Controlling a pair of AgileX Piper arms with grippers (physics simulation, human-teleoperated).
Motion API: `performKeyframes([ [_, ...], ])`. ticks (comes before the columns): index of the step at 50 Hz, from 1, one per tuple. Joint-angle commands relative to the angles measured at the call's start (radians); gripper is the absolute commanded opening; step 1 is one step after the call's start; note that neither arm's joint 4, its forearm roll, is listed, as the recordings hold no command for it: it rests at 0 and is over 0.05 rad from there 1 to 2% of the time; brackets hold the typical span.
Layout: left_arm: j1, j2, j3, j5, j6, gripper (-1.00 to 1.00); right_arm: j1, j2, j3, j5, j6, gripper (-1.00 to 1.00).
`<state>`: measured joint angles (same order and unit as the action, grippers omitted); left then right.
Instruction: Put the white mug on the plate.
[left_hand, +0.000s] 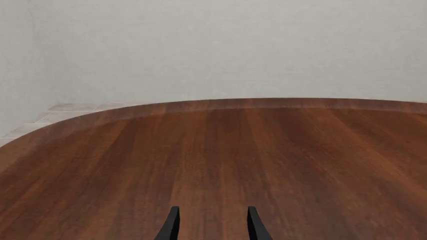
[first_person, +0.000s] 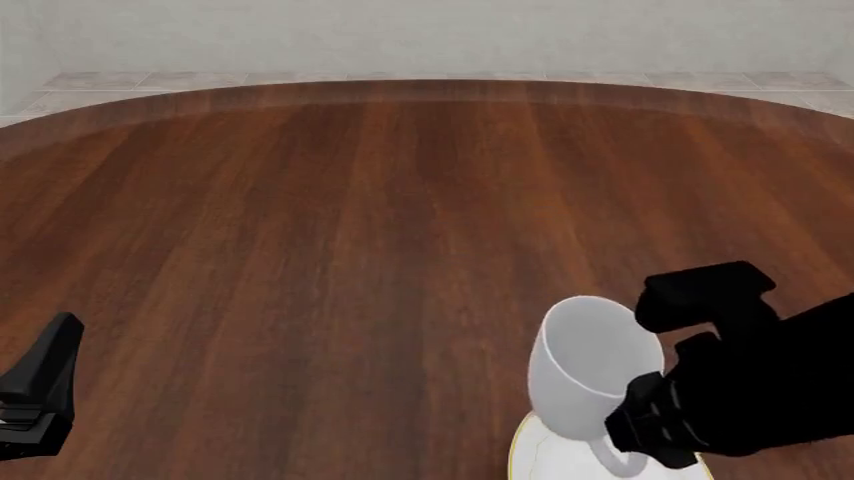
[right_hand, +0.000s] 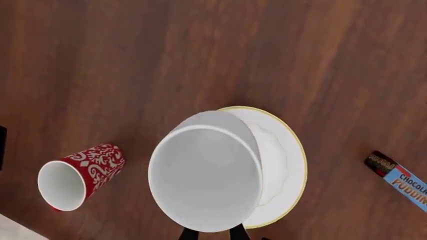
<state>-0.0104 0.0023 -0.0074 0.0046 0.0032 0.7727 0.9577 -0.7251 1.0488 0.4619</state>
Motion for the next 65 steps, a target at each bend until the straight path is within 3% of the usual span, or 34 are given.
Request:
performKeyframes([
  [1, 0.000, 0.000, 0.007, -0.006, 0.000, 1.00, -0.014, -0.036, 0.028, 0.025, 0.010, -1.00],
  [38, 0.001, 0.000, 0.007, -0.006, 0.000, 1.00, -0.029, -0.165, 0.131, 0.088, 0.054, -1.00],
  [48, 0.000, 0.000, 0.007, -0.006, 0.001, 1.00, -0.033, -0.178, 0.156, 0.087, 0.057, -1.00],
  [65, 0.000, 0.000, 0.007, -0.006, 0.001, 1.00, 0.016, -0.161, 0.192, 0.050, 0.112, -1.00],
])
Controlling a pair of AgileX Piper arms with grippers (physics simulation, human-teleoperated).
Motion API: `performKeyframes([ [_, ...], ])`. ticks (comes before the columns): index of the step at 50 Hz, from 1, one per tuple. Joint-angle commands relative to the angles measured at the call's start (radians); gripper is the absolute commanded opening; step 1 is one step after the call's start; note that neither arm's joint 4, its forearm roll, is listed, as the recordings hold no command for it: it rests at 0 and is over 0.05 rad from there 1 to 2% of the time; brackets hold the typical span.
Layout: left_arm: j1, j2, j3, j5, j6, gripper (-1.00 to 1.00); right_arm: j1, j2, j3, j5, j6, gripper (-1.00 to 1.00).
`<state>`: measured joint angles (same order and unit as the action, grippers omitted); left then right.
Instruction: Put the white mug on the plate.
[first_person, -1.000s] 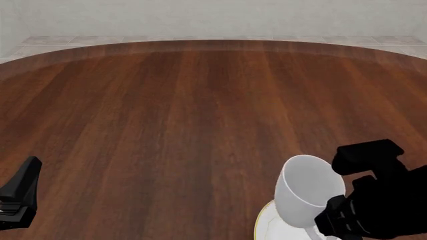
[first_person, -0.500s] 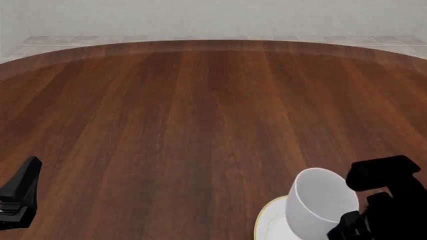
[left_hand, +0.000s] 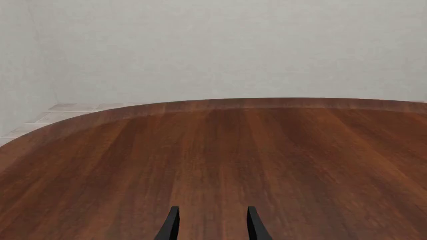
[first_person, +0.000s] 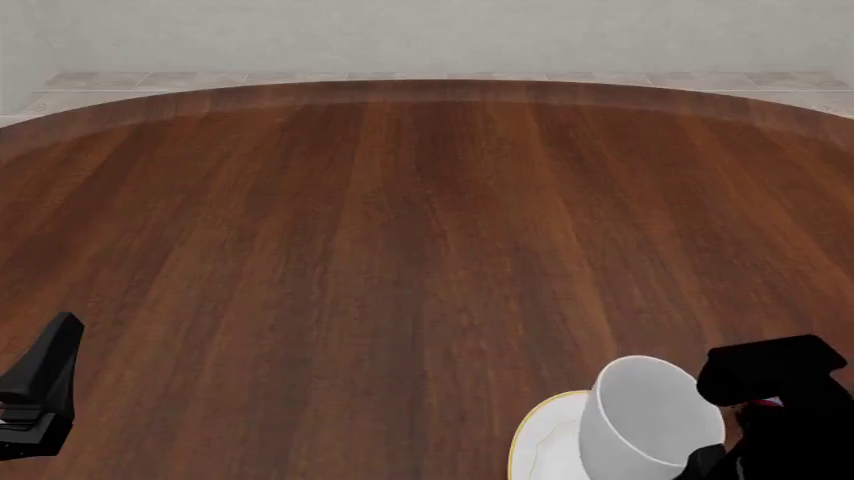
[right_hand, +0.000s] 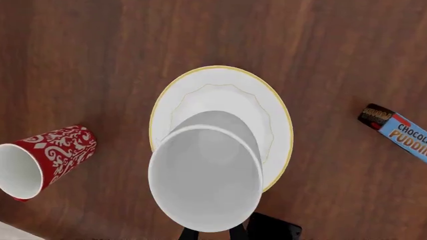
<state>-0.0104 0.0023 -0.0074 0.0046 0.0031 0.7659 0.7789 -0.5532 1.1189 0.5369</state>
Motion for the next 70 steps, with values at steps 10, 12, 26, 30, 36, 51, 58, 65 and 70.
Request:
performKeyframes([
  [10, 0.000, 0.000, 0.007, -0.006, 0.001, 1.00, 0.031, 0.035, 0.046, -0.054, 0.043, -1.00],
  [12, 0.000, 0.000, 0.007, -0.006, 0.000, 1.00, 0.051, 0.046, 0.049, -0.065, 0.062, -1.00],
  [26, 0.000, 0.000, 0.007, -0.006, 0.000, 1.00, 0.073, 0.079, 0.067, -0.106, 0.091, -1.00],
  [30, 0.000, 0.000, 0.007, -0.006, 0.000, 1.00, 0.083, 0.089, 0.072, -0.116, 0.102, -1.00],
  [36, 0.000, 0.000, 0.007, -0.006, 0.001, 1.00, 0.086, 0.095, 0.083, -0.129, 0.111, -1.00],
  [51, 0.000, 0.000, 0.007, -0.006, 0.000, 1.00, 0.108, 0.097, 0.098, -0.143, 0.139, -1.00],
  [58, 0.000, 0.000, 0.007, -0.006, 0.001, 1.00, 0.095, 0.091, 0.096, -0.142, 0.125, -1.00],
  [65, 0.000, 0.000, 0.007, -0.006, 0.001, 1.00, 0.100, 0.091, 0.101, -0.147, 0.131, 1.00],
  [70, 0.000, 0.000, 0.007, -0.006, 0.001, 1.00, 0.133, 0.100, 0.104, -0.154, 0.164, 1.00],
])
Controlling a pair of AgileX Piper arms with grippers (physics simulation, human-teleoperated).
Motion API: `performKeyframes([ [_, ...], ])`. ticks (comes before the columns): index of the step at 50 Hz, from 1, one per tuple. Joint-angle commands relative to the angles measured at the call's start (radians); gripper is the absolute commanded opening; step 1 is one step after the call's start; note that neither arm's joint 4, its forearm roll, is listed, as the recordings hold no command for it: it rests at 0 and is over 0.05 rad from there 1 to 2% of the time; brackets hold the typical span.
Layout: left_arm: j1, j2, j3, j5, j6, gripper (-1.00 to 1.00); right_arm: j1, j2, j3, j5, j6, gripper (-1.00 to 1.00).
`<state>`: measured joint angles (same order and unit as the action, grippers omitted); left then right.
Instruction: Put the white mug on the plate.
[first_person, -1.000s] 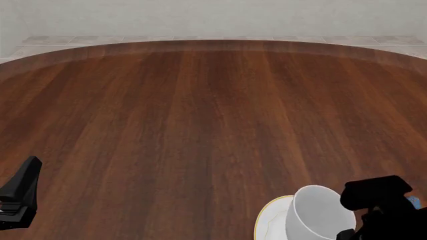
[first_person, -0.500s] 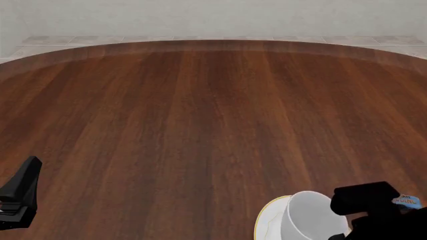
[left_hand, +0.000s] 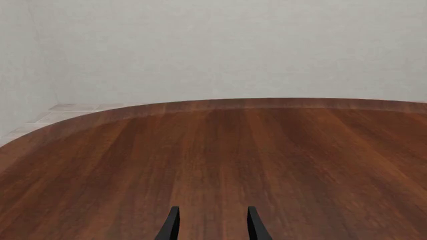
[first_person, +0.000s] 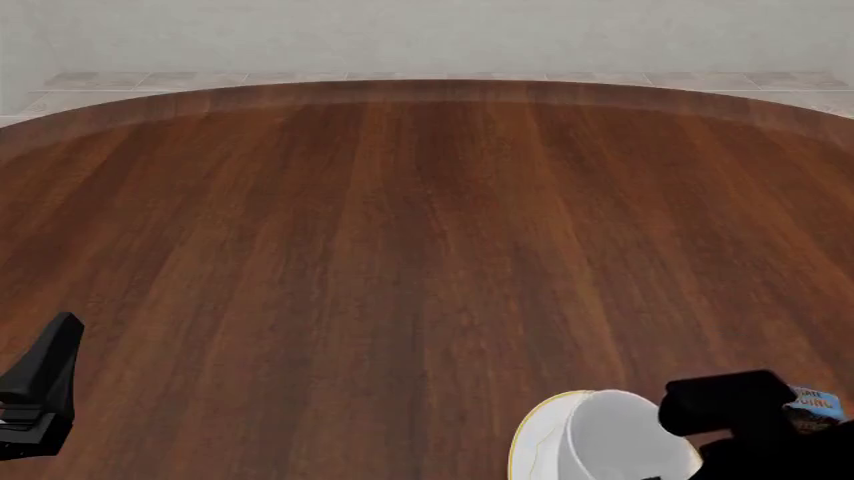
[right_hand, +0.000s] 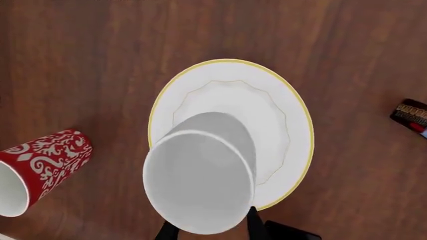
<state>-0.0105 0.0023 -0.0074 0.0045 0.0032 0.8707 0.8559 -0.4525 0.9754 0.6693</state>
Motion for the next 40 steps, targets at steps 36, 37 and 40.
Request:
performKeyframes([
  [36, 0.001, 0.000, 0.007, -0.006, 0.000, 1.00, -0.028, -0.106, -0.070, 0.154, -0.036, 1.00],
  [37, 0.000, 0.000, 0.007, -0.006, 0.001, 1.00, -0.031, -0.112, -0.072, 0.161, -0.039, 1.00],
  [40, 0.000, 0.000, 0.007, -0.006, 0.001, 1.00, -0.038, -0.130, -0.078, 0.179, -0.048, 1.00],
])
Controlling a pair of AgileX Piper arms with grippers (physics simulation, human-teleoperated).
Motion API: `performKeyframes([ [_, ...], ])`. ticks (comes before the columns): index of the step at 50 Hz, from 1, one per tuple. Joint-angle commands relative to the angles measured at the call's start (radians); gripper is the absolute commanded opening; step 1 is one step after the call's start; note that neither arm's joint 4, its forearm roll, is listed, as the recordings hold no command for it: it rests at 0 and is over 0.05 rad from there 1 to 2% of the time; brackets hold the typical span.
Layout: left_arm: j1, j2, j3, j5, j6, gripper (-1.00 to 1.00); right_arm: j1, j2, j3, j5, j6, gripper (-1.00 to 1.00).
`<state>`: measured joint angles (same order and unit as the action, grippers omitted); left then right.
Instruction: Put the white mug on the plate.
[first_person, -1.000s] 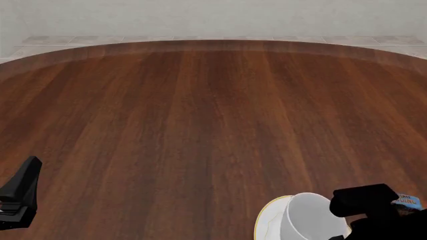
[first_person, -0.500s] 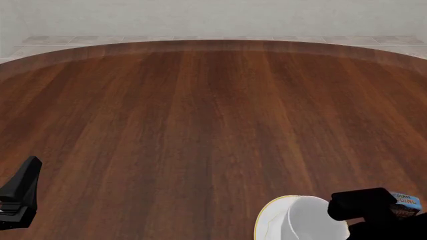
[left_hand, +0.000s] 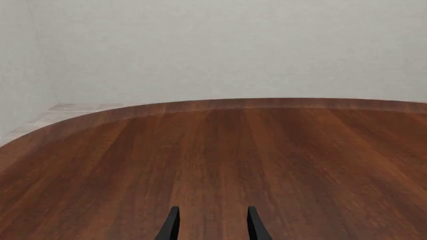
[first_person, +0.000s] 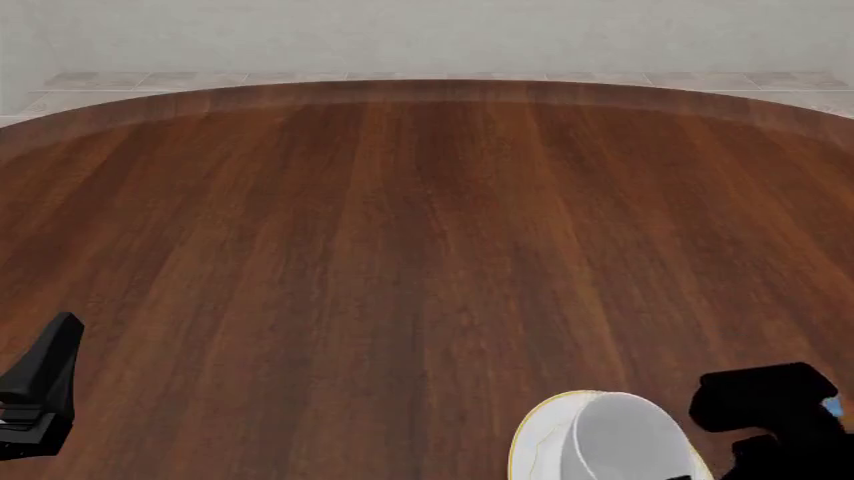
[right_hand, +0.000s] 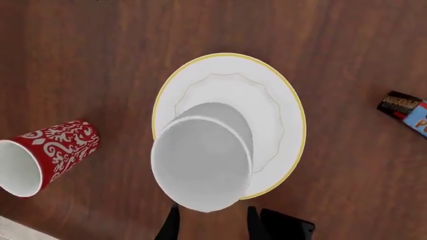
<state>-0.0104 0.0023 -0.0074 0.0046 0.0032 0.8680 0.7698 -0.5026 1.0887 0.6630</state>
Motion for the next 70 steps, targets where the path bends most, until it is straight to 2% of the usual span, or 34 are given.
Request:
performKeyframes([
  [1, 0.000, 0.000, 0.007, -0.006, 0.000, 1.00, -0.039, -0.050, -0.030, 0.071, -0.045, 1.00],
  [4, 0.000, 0.000, 0.007, -0.007, 0.001, 1.00, -0.049, -0.067, -0.036, 0.088, -0.056, 1.00],
  [8, 0.000, 0.000, 0.007, -0.006, 0.001, 1.00, -0.023, -0.066, -0.051, 0.087, -0.040, 1.00],
  [20, 0.000, 0.000, 0.007, -0.006, 0.000, 1.00, -0.045, -0.133, -0.069, 0.130, -0.055, 1.00],
  [30, 0.000, 0.000, 0.007, -0.006, 0.000, 1.00, -0.020, -0.194, -0.067, 0.129, -0.008, 1.00],
  [43, 0.000, 0.000, 0.007, -0.006, 0.001, 1.00, -0.059, -0.275, -0.083, 0.131, -0.004, 1.00],
  [50, 0.001, 0.000, 0.007, -0.006, 0.001, 1.00, -0.112, -0.319, -0.081, 0.131, -0.031, 1.00],
  [54, 0.000, 0.000, 0.007, -0.006, 0.000, 1.00, -0.117, -0.345, -0.078, 0.131, -0.012, 1.00],
  [70, 0.000, 0.000, 0.007, -0.006, 0.000, 1.00, -0.206, -0.431, -0.123, 0.131, -0.012, 1.00],
])
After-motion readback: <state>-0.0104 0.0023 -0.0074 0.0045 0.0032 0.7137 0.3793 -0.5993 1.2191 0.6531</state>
